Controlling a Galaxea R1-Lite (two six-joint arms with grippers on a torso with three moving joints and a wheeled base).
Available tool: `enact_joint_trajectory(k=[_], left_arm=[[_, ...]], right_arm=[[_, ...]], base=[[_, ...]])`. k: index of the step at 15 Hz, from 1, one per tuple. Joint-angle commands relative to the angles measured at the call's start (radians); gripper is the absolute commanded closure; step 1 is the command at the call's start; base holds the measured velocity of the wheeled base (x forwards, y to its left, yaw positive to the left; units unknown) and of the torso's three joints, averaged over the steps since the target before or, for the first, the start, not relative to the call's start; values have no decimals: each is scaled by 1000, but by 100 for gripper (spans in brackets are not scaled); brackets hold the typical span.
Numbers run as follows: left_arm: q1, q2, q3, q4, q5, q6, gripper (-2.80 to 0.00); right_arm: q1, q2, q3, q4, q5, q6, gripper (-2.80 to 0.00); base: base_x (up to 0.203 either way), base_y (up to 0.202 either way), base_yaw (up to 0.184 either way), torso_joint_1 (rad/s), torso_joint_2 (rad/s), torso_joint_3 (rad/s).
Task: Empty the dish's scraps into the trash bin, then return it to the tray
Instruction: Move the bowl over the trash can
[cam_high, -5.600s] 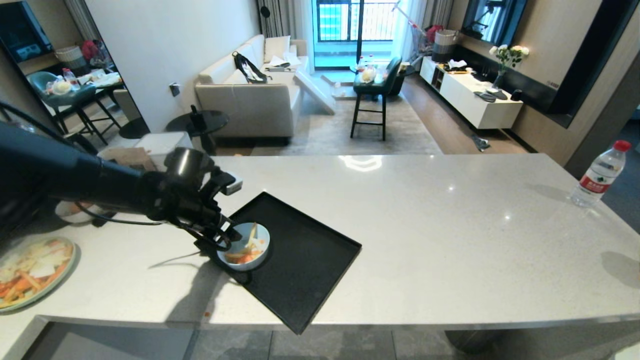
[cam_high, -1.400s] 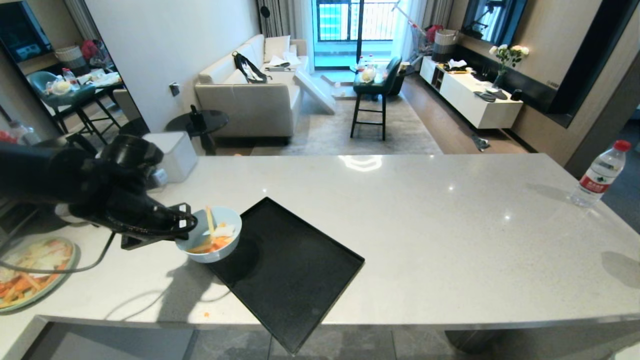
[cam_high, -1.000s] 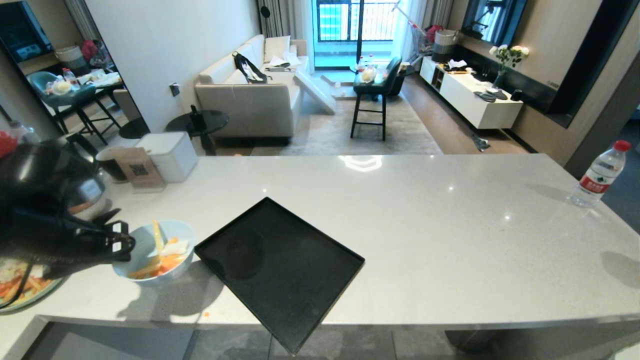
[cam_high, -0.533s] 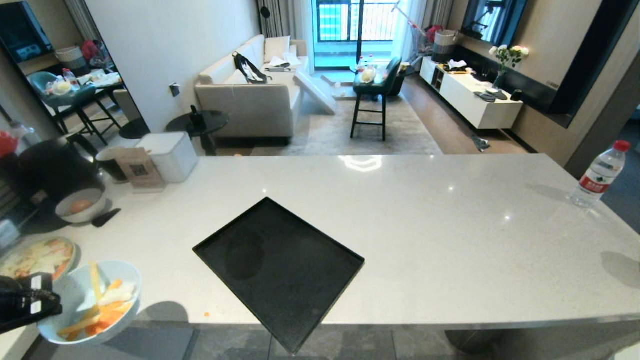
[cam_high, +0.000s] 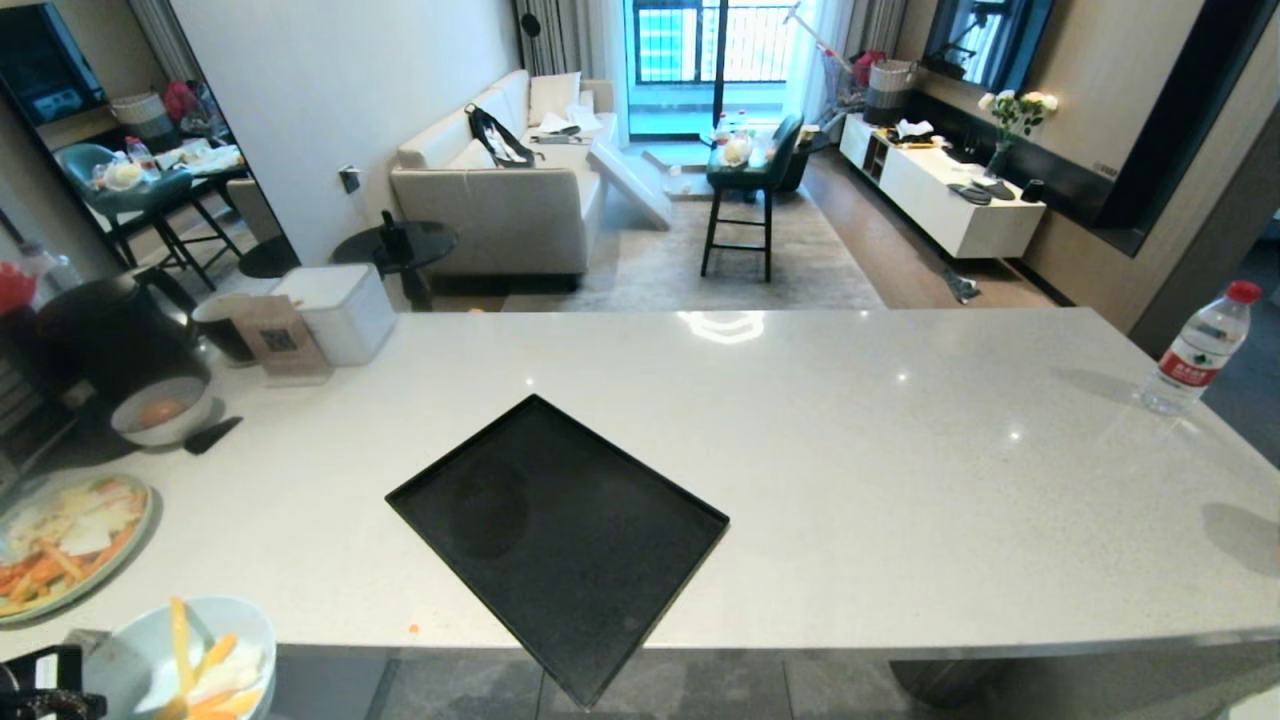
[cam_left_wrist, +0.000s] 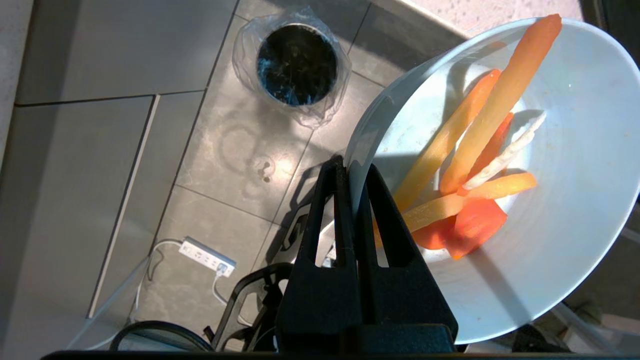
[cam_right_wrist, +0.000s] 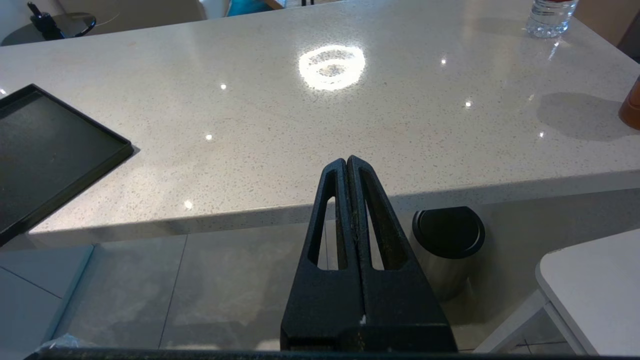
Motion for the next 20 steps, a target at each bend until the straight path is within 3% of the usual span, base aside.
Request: enact_joint_trajectory(k=[1,12,20], left_arm=[[1,-30,27,1,-2,1,0],[-2,-114,112,3,-2,21,0],[-49,-147,154,3,-2,23,0]], right_arm=[[0,0,0,-1,-1,1,0],[0,0,0,-1,-1,1,0],[0,0,0,-1,-1,1,0]], base=[[0,0,0,0,0,0],[0,0,0,0,0,0],[0,0,0,0,0,0]])
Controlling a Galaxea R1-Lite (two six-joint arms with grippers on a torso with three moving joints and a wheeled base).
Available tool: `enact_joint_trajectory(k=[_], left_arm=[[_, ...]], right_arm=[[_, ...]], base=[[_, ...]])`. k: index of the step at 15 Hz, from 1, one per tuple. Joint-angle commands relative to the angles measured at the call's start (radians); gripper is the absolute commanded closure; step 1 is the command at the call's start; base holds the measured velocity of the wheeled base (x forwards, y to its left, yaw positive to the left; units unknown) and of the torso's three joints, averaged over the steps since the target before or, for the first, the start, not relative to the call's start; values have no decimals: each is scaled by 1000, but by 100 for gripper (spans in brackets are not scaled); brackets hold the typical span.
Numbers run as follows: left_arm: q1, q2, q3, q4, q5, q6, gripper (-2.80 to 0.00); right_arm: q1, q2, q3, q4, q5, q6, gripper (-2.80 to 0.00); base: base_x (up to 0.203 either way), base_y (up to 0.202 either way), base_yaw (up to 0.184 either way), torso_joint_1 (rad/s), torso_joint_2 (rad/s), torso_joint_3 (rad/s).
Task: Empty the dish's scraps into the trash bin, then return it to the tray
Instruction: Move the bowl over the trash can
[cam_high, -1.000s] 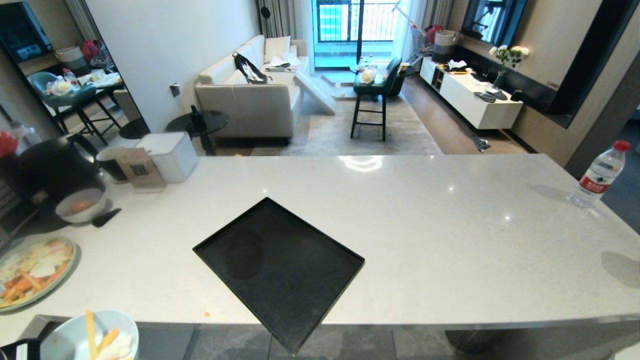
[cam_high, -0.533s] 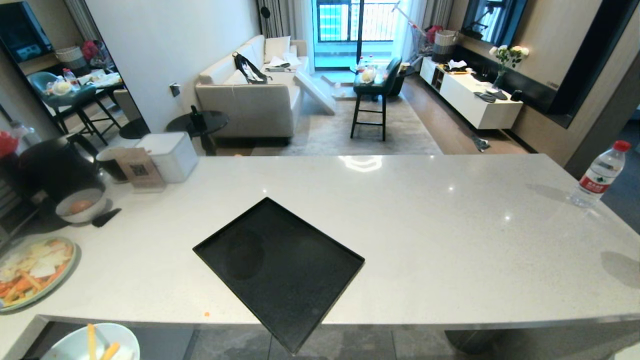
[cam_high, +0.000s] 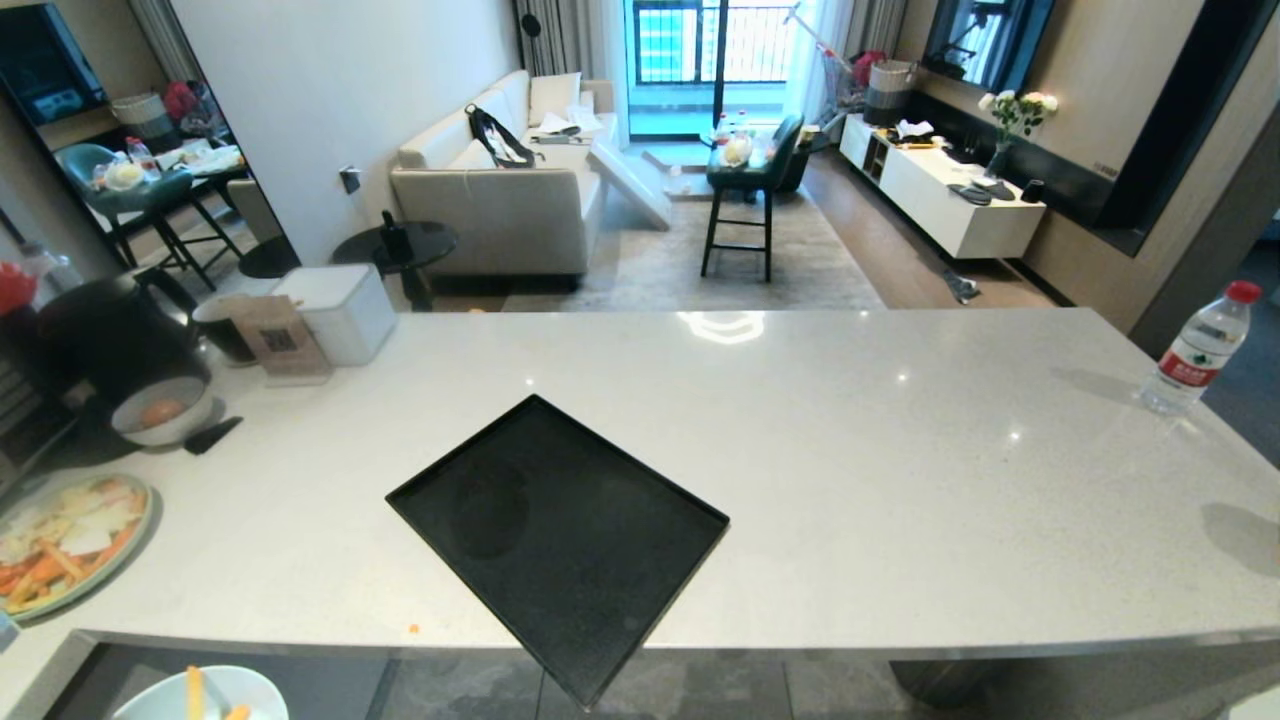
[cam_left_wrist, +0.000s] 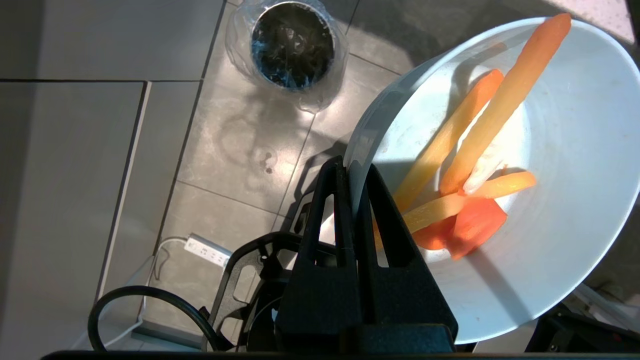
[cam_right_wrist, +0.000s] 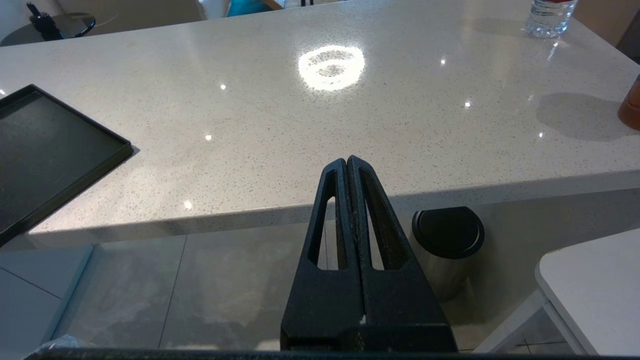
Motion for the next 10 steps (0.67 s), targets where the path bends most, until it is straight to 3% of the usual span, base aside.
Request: enact_joint_trajectory(k=[1,10], left_arm=[[-13,-4,6,3,0,0,0],[-20,-18,49,5,0,-2,0]], right_arm=[[0,0,0,0,0,1,0],[0,0,0,0,-1,1,0]], base=[[0,0,0,0,0,0],[0,0,0,0,0,0]])
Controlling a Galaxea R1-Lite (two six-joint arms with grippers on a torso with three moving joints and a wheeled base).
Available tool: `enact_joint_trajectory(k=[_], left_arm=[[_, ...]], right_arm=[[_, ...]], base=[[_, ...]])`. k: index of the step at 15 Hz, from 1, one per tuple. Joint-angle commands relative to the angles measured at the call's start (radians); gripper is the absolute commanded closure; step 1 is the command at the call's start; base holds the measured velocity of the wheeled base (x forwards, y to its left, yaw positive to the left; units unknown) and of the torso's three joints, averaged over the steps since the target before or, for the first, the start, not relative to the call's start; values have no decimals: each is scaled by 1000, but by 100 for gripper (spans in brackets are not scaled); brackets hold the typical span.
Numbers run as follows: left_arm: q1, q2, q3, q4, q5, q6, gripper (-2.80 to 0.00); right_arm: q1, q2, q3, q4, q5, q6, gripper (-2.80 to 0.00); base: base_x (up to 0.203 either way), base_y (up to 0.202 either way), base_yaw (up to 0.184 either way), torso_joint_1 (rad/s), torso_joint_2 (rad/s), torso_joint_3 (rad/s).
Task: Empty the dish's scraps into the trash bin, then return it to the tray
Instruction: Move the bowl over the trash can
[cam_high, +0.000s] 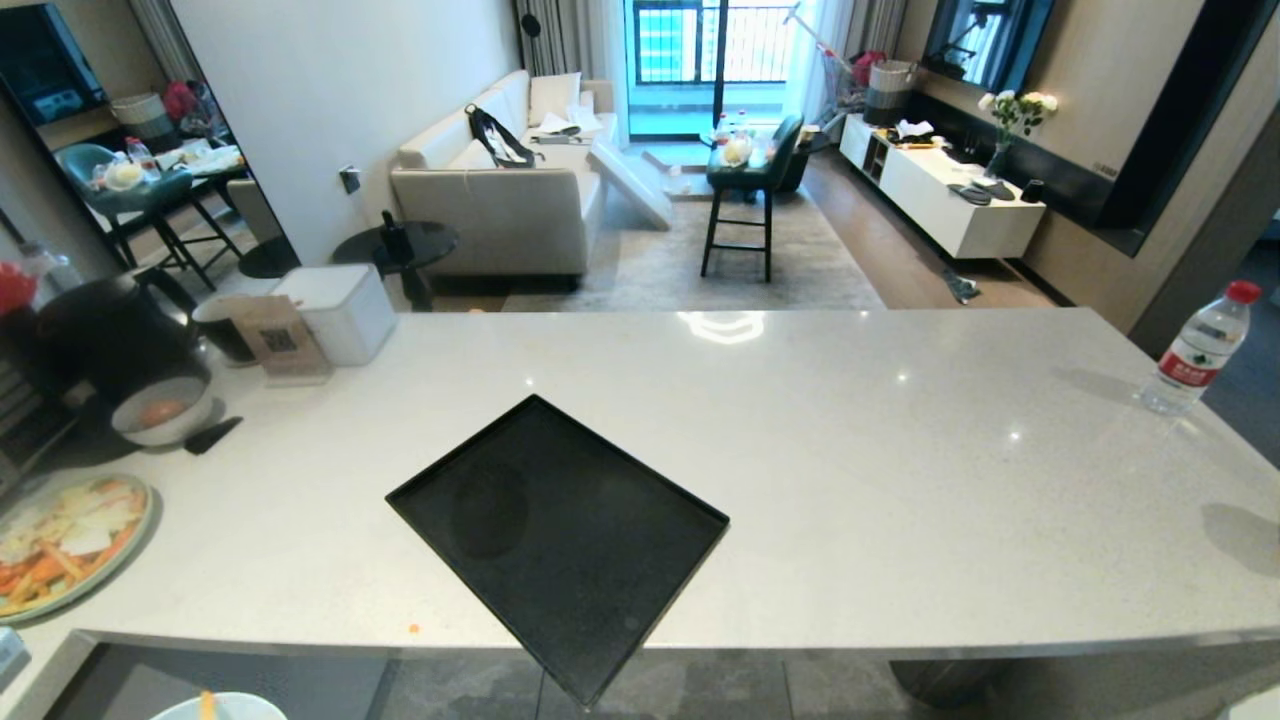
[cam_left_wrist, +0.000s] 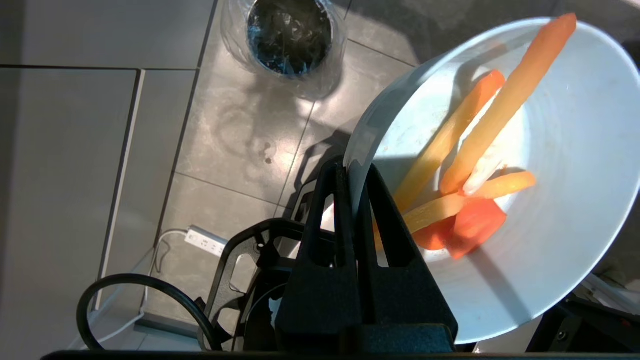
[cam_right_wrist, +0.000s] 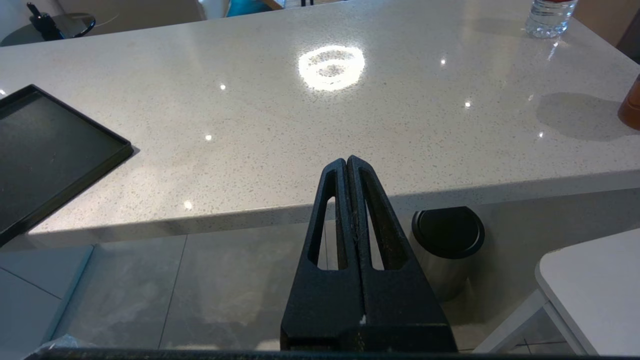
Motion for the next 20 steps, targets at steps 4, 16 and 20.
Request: enact_joint_trajectory(k=[4,16,20], left_arm=[[0,2,28,2,-2,-1,0],[0,-34,56,2,-2,-2,0],[1,-43,61,2,0,-4,0]], right_arm=[[0,0,0,-2,0,0,0],[0,0,0,0,-1,0,0],[0,0,0,0,-1,0,0]], base=[[0,0,0,0,0,0],[0,0,0,-70,161,93],[0,0,0,-124,306,175]])
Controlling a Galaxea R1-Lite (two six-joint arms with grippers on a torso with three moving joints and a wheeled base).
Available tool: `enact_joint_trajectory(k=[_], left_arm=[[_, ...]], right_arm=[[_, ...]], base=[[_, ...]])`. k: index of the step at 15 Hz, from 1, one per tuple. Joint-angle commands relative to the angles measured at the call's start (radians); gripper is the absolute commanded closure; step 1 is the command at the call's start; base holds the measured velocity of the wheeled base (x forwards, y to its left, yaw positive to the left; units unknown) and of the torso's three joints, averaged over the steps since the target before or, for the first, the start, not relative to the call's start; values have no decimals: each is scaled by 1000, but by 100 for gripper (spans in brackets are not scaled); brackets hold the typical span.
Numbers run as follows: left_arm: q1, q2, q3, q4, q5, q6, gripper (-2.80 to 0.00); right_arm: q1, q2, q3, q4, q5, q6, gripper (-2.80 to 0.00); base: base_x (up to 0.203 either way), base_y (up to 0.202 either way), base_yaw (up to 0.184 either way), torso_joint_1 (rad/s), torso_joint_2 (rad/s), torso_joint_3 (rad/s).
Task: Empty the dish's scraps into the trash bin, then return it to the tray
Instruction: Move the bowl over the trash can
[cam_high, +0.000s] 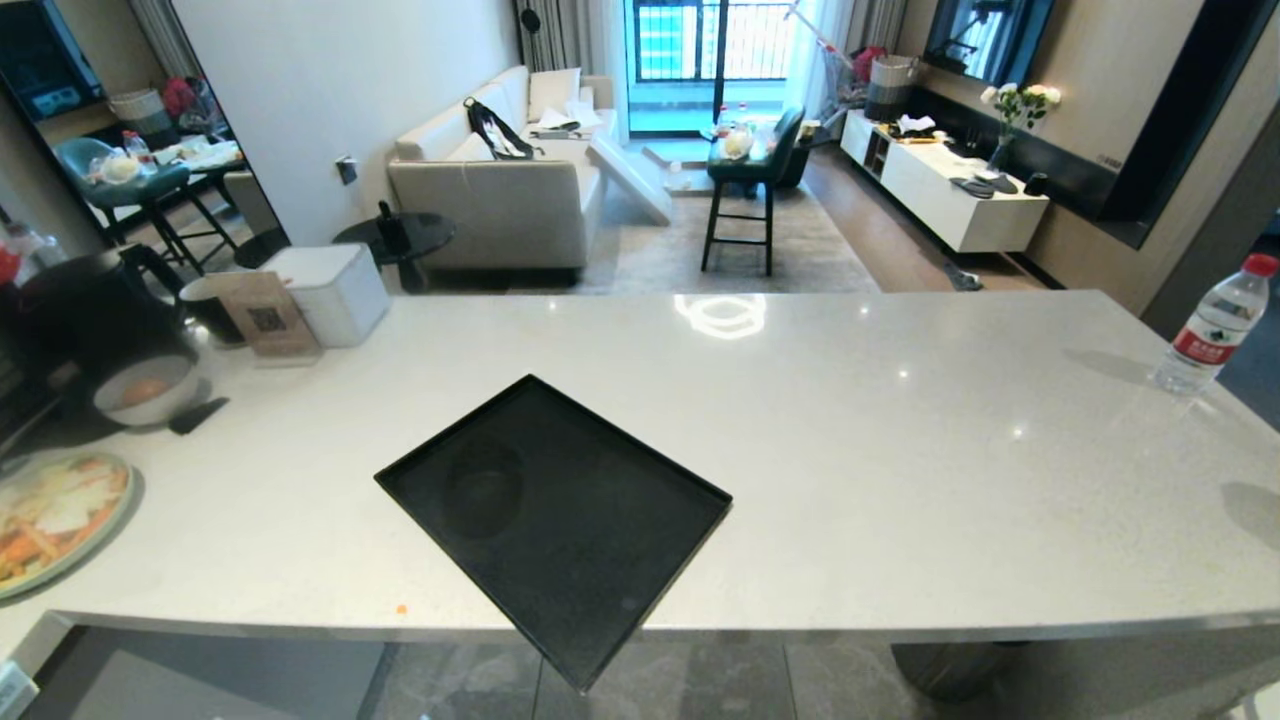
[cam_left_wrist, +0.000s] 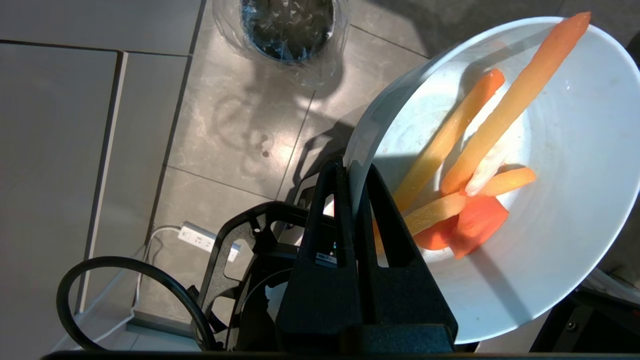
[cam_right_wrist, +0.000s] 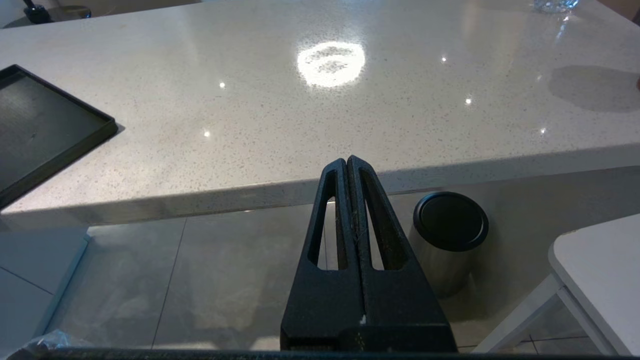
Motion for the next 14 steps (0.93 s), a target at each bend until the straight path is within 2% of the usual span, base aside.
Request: enact_joint_trajectory(k=[1,14], left_arm=[[1,-8,1,4,0,-2,0],[1,-13,31,4,-3,-2,0]], right_arm=[[0,0,0,-1,0,1,0],[0,1,0,-1,0,1,0]], base=[[0,0,0,-130,315,185],[0,0,0,-135,351,212]])
